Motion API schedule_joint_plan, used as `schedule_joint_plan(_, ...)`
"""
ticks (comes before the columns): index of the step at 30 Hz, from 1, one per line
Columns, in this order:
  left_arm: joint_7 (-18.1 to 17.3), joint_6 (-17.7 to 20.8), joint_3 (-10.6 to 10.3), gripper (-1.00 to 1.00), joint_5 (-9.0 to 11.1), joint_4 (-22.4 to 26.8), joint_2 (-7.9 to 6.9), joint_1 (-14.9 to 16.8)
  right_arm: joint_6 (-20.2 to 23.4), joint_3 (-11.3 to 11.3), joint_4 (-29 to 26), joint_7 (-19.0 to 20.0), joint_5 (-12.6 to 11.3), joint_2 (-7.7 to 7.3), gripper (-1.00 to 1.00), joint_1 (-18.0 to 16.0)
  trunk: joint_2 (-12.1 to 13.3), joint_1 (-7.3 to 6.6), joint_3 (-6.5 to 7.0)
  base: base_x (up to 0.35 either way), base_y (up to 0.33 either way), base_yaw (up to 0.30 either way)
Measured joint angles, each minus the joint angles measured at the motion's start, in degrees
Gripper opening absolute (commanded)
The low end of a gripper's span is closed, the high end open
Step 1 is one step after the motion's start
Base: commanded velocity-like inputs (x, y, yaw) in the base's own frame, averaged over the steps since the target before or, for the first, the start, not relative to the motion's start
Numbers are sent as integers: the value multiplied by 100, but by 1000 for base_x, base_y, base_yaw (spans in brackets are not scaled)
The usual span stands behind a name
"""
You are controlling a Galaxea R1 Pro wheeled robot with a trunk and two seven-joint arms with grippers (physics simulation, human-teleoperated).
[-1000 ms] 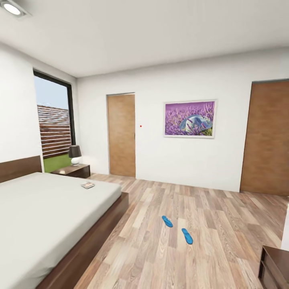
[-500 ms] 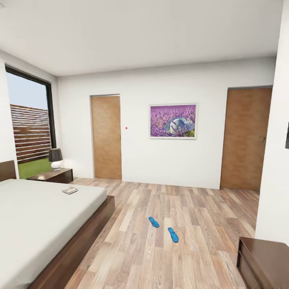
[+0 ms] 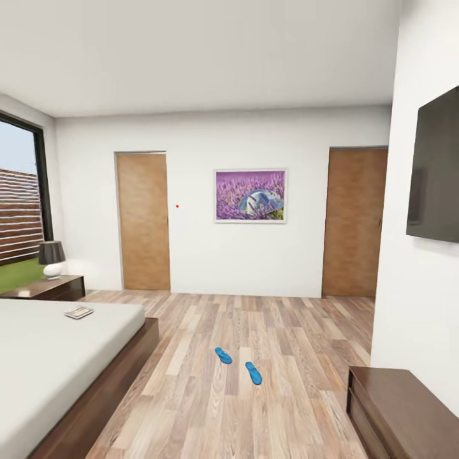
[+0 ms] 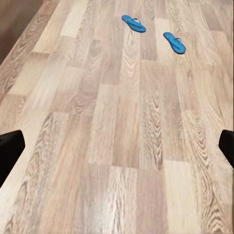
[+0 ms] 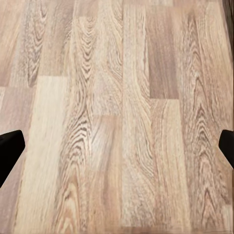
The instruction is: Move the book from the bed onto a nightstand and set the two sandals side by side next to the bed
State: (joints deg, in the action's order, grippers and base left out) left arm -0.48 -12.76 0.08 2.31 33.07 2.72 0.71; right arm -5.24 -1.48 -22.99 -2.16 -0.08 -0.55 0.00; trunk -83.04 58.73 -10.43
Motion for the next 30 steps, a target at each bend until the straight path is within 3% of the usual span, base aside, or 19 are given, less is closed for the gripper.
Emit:
schedule_joint_plan(6, 0, 0, 0, 100, 0, 0, 0, 0, 0, 0, -4, 0, 0, 1, 100, 0, 0, 0, 30, 0, 0, -197)
schedule_joint_plan(17, 0, 1, 0, 100, 0, 1, 0, -2, 0, -1, -17, 0, -4, 5, 100, 0, 0, 0, 35, 0, 0, -23)
schedule_joint_plan(30, 0, 0, 0, 100, 0, 1, 0, -1, 0, -29, -17, 0, -8, 0, 100, 0, 0, 0, -70, 0, 0, 0)
